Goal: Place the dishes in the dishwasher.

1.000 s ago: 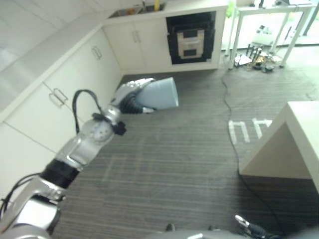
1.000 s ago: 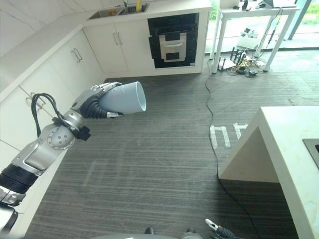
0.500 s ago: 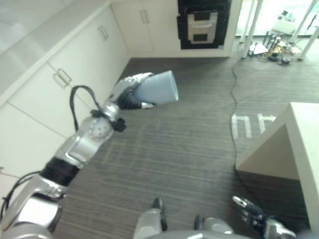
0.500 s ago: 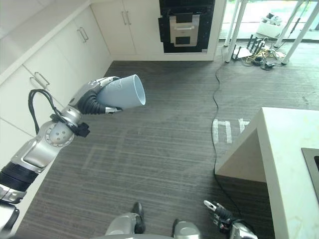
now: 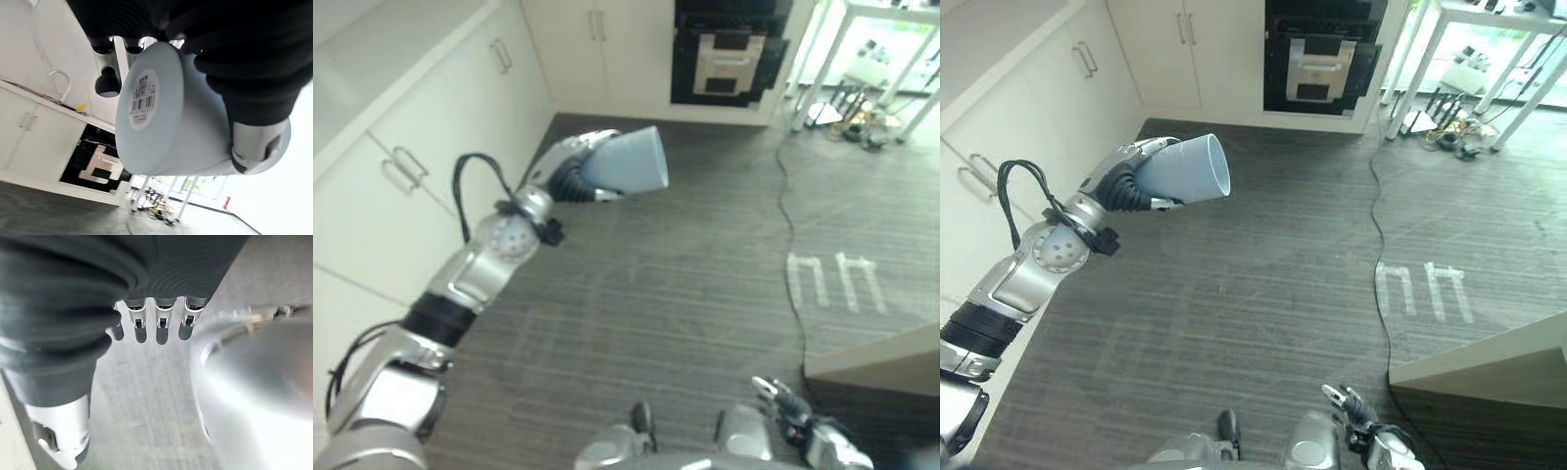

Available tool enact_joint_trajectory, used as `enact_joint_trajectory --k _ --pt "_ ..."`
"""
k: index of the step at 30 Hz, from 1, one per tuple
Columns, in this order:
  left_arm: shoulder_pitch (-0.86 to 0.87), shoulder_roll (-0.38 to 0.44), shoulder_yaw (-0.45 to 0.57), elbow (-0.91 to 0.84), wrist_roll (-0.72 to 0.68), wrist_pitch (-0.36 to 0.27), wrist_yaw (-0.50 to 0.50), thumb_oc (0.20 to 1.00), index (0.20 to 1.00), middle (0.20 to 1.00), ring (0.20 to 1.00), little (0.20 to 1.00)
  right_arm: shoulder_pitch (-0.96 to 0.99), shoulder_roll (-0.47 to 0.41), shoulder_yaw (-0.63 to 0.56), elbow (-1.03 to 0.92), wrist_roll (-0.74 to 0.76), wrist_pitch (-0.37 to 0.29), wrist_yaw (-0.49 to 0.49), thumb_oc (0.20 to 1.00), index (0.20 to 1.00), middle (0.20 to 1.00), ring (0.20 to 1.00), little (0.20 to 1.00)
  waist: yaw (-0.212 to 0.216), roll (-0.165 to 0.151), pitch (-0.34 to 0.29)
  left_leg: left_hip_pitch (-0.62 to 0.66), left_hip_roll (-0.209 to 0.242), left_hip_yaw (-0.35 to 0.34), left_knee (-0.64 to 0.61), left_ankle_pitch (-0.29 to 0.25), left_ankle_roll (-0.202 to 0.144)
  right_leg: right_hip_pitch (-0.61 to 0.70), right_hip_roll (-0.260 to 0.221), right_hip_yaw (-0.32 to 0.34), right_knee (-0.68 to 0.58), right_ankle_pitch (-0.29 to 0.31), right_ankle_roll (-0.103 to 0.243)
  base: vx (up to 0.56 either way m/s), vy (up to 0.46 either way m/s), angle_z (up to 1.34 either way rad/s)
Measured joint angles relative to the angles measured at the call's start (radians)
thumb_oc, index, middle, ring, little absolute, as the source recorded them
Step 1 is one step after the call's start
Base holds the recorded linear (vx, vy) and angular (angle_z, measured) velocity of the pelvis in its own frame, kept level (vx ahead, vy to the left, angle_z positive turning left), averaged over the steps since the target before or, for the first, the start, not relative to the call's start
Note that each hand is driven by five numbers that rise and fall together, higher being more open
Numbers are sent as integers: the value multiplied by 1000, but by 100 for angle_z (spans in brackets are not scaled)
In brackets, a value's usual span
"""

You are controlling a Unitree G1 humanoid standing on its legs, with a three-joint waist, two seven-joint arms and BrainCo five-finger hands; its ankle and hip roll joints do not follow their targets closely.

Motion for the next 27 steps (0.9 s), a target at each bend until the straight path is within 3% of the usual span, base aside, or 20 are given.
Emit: enact_joint_trajectory --k 1,2,3,4,6,8,9,10,11,13,14,15,16,17,19,20,21,23,24,27 --pt "1 -1 -6 0 6 0 0 200 200 200 200 200 5 0 0 13 0 -1 -1 1000 1000 1000 1000 1000 1 0 0 6 -8 2 21 -6 -9 0 4 -13 -29 16 -26 455 -131 36" --pt "4 -14 11 -38 12 22 -5 200 200 200 200 200 47 -29 22 -22 5 8 1 1000 1000 1000 1000 1000 7 15 -12 5 1 -39 35 -132 -72 -80 43 18 -18 0 -21 630 -195 42" --pt "-71 -18 4 -73 11 27 8 200 200 200 200 200 51 -71 28 -68 31 9 -9 1000 1000 1000 1000 1000 -40 -14 -5 -10 -46 -46 51 -141 37 -185 51 61 -466 82 -9 524 -183 50" --pt "-80 -17 -38 -74 11 -3 -12 200 200 200 200 200 56 -68 3 -11 37 14 -12 1000 1000 1000 1000 1000 -87 -30 0 37 -64 -58 67 -173 20 -226 43 101 -664 192 7 616 -258 54" --pt "-59 -2 -66 -40 8 -37 -21 200 200 200 200 200 99 -62 -10 82 37 15 -14 1000 1000 1000 1000 1000 -94 -24 -27 132 -63 -92 128 -294 -11 -229 7 145 -590 253 19 529 -301 42" --pt "-36 2 -61 -37 -5 -43 -21 200 200 200 200 200 114 -62 -8 92 37 18 -16 1000 1000 1000 1000 1000 -84 5 -53 168 -34 -95 137 -326 -18 -213 8 106 -455 258 0 291 -214 35" --pt "-23 2 -64 -36 -18 -41 -24 200 200 200 200 200 105 -59 -4 90 38 14 -12 1000 1000 1000 1000 1000 -83 18 -65 205 -10 -86 163 -341 -61 -144 23 85 -428 345 -61 286 -219 40" --pt "-17 -14 -65 -29 -29 -38 -27 200 200 200 200 200 69 -64 -4 89 38 10 -12 1000 1000 1000 1000 1000 -88 32 -65 195 14 -82 228 -334 -105 -130 39 81 -412 398 -160 349 -269 30" --pt "-5 -22 -64 -31 -29 -38 -34 200 200 200 200 200 29 -66 -4 84 38 4 -11 1000 1000 1000 1000 1000 -77 29 -64 165 31 -73 287 -327 -131 -105 48 84 -411 365 -192 362 -288 18" --pt "23 -32 -60 -60 -29 -31 -36 200 200 200 200 200 -30 -79 -4 65 36 -9 -6 1000 1000 1000 1000 1000 -76 29 -58 165 60 -53 279 -248 -130 -45 84 76 -350 262 -189 277 -274 -19" --pt "33 -21 -57 -84 -29 -24 -32 200 200 200 200 200 -36 -81 7 56 28 -10 0 1000 1000 1000 1000 1000 -79 28 -65 162 96 -61 368 -199 -185 1 104 60 -324 199 -189 357 -436 -22" --pt "33 -21 -50 -98 -29 -24 -28 200 200 200 200 200 -37 -86 12 49 26 -10 3 1000 1000 1000 1000 1000 -83 26 -68 151 102 -63 391 -169 -196 3 104 58 -311 176 -190 436 -558 -6" --pt "46 -22 -19 -122 -29 -24 -24 200 200 200 200 200 -58 -91 12 71 -3 -4 13 1000 1000 1000 1000 1000 -74 18 -64 88 102 -95 525 -106 -252 -4 103 33 -260 107 -230 365 -435 -22" --pt "78 -30 9 -128 -30 -24 -23 200 200 200 200 200 -56 -86 9 130 -29 1 15 1000 1000 1000 1000 1000 -51 11 -67 -90 134 -122 838 127 -256 22 112 45 -258 52 -265 370 -258 -28" --pt "90 -23 18 -112 -30 -25 -32 200 200 200 200 200 -54 -74 1 186 -44 17 17 1000 1000 1000 1000 1000 -24 -26 -58 -267 138 -91 972 7 -173 104 127 71 -316 51 -264 336 -10 -43" --pt "97 -19 21 -93 -30 -25 -41 200 200 200 200 200 -51 -70 -1 210 -48 18 21 1000 1000 1000 1000 1000 -19 -37 -56 -312 112 -74 809 -71 -120 190 143 88 -400 64 -246 362 87 -60" --pt "112 -8 33 -91 -31 -23 -42 200 200 200 200 200 -57 -70 0 222 -58 19 25 1000 1000 1000 1000 1000 -17 -45 -55 -306 86 -55 598 -85 -97 256 151 107 -456 73 -229 353 102 -66" --pt "118 13 57 -95 -32 -23 -40 200 200 200 200 200 -67 -70 11 220 -67 17 28 1000 1000 1000 1000 1000 -10 -30 -61 -321 45 -75 221 -49 -102 367 184 162 -546 72 -211 439 135 -101" --pt "118 12 65 -86 -33 -20 -36 200 200 200 200 200 -75 -72 39 221 -82 18 28 1000 1000 1000 1000 1000 -6 -18 -65 -351 36 -141 92 -22 -106 418 197 199 -589 67 -202 628 157 -110" --pt "170 10 90 -70 -34 -19 -35 200 200 200 200 200 -73 -76 43 222 -100 34 29 1000 1000 1000 1000 1000 5 7 -75 -412 63 -217 -56 22 -127 512 200 286 -639 32 -143 484 122 -109"
